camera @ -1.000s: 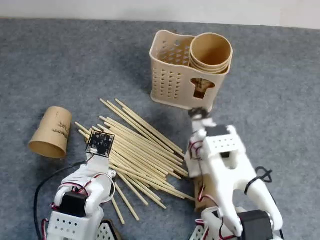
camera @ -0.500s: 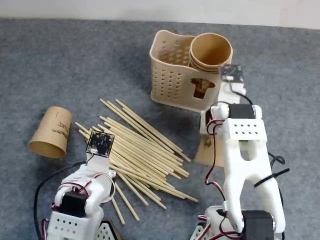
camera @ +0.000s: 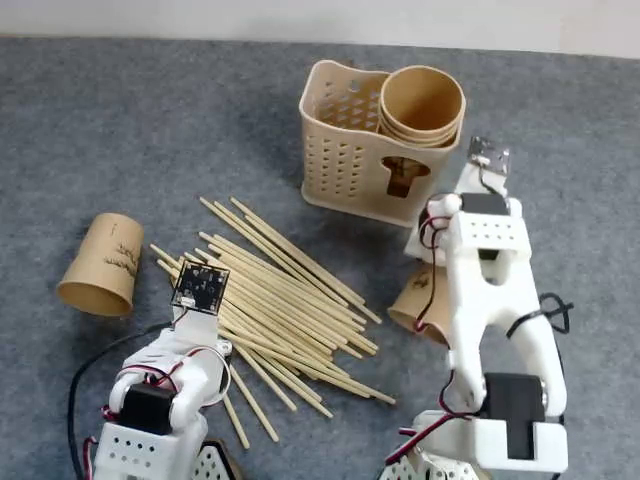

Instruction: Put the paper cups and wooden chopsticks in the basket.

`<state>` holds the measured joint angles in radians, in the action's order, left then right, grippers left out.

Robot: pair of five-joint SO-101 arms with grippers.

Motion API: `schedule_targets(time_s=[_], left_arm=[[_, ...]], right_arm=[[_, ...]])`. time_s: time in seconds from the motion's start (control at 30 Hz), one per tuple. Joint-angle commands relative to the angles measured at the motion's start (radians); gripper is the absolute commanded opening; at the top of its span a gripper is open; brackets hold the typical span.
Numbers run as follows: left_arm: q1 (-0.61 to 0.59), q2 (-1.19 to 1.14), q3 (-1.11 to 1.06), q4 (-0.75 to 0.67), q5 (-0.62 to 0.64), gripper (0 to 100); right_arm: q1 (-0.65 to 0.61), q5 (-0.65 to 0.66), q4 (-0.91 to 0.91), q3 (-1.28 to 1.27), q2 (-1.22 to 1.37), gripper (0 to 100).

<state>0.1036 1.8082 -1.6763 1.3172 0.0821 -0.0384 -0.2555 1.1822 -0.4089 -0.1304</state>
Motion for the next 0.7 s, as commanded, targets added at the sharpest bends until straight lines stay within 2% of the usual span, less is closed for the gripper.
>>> schedule_targets(time_s=[0.0, 0.1, 0.3, 0.53, 0.67], left_arm=[[0.012, 0.010, -0.019, 0.005, 0.006, 1], [0.012, 0.010, -0.019, 0.005, 0.006, 1], [0.012, 0.010, -0.019, 0.005, 0.006, 1], [0.012, 0.010, -0.019, 0.005, 0.006, 1], [0.012, 0.010, -0.019, 0.005, 0.006, 1]], right_arm=[[0.002, -0.005, 0.093, 0.136, -0.028, 36.6], [0.002, 0.000, 0.151, 0.202, -0.067, 36.6], [-0.041, 0.144, 0.211, 0.211, -0.170, 36.6], [-0.047, 0.416, 0.285, 0.054, -0.374, 36.5], [-0.045, 0.552, 0.243, -0.124, -0.516, 36.5]])
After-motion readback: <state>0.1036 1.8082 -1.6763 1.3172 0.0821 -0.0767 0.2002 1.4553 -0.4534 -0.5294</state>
